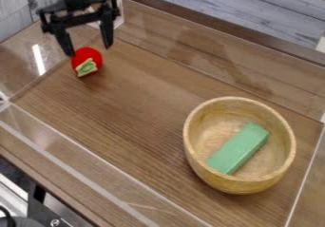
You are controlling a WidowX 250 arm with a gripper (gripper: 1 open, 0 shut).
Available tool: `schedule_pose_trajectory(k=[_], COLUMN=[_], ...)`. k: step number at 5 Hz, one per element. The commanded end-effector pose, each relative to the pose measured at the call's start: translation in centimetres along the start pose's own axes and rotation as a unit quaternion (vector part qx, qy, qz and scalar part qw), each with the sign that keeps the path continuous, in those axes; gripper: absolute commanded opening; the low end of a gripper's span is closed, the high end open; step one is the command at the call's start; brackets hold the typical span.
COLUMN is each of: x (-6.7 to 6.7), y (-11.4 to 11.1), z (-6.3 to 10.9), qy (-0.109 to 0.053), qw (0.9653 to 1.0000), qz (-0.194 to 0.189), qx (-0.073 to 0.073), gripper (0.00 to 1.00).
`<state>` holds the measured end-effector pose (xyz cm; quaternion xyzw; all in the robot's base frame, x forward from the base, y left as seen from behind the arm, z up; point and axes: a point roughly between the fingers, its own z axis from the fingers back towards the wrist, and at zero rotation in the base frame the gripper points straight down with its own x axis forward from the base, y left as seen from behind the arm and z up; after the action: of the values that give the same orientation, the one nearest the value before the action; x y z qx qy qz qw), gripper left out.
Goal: Move the red object to the right side of the table
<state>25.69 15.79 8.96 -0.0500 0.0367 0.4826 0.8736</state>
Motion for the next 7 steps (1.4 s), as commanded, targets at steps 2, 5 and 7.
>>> schedule_pose_trajectory(k=[2, 5, 7], x=[3.5, 5.3, 6.4], y=[0.2, -1.1, -2.1], z=[-0.9, -0.4, -0.4], qy=[-0.026, -0.027, -0.031], qw=[0.9883, 0.9960, 0.9945], qz=[0.147, 0.084, 0.100], qx=[-0.030, -0.017, 0.000], gripper=[1.00, 1.00, 1.00])
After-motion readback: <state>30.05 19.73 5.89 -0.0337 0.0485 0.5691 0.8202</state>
